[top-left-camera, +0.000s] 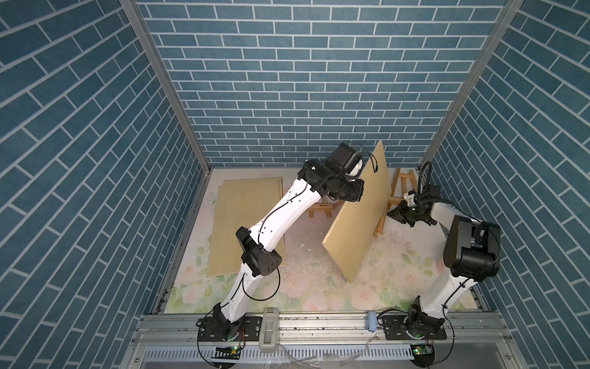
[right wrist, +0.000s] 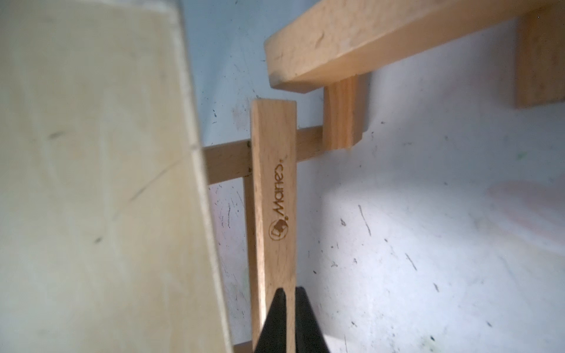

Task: Disassemble the easel
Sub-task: Pick up the drawing board from the easel, then place the drawing board on the drawing board.

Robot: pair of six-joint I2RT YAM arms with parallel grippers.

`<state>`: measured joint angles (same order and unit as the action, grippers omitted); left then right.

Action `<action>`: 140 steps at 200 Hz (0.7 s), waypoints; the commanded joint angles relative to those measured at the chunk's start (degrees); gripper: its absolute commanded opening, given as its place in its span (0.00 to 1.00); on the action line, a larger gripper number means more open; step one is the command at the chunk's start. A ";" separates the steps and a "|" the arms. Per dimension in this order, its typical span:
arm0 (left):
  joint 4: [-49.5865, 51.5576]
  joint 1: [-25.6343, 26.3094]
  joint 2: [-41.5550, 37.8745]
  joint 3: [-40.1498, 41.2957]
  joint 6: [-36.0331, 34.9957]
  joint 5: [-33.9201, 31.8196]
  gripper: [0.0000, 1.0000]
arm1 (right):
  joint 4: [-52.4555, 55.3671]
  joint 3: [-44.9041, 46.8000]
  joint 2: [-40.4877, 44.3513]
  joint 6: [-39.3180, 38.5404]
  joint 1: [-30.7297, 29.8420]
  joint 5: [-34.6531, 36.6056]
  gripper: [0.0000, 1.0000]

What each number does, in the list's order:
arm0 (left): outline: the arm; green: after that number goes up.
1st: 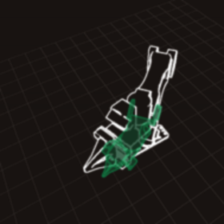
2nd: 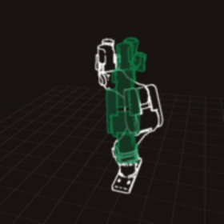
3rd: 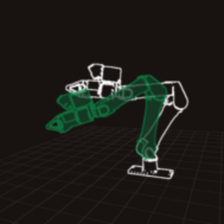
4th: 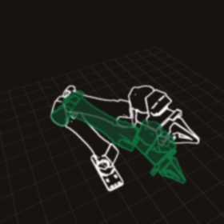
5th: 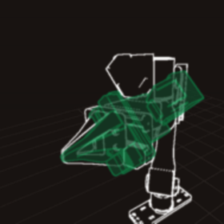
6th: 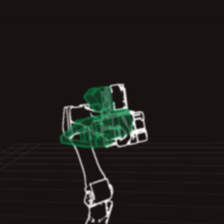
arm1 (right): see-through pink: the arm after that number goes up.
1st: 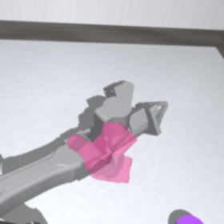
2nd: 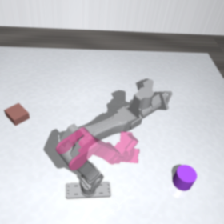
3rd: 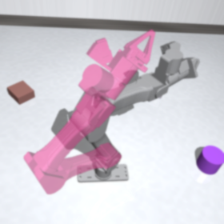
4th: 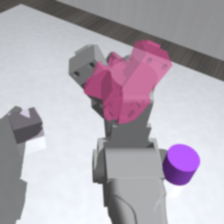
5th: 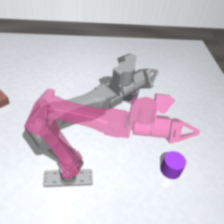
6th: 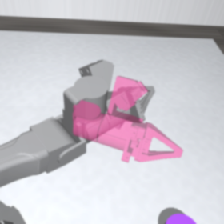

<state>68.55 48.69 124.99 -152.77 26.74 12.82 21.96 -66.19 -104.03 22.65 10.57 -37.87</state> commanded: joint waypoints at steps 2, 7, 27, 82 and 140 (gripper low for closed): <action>-8.32 -0.86 -8.35 -2.80 -0.71 2.38 0.06 | 1.48 -0.80 2.45 -0.77 -0.09 -0.37 0.10; -8.46 -0.92 -8.75 -2.80 -0.72 2.88 0.06 | 1.54 -0.74 2.74 -0.77 -0.09 -0.24 0.10; -9.22 -1.12 -10.53 -2.80 -0.76 3.61 0.06 | 1.71 -0.35 4.03 -0.69 -0.13 -0.01 0.10; -5.10 -6.24 -21.00 -1.34 -4.46 -3.63 0.06 | 3.61 0.29 8.88 -0.99 -0.16 1.36 0.10; -2.51 -19.47 -35.73 9.77 -4.58 -6.80 0.06 | 7.57 0.01 17.22 -1.99 -0.17 3.63 0.10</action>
<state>73.34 34.52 95.77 -144.29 22.44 8.10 26.24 -66.15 -90.89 22.46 10.55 -35.88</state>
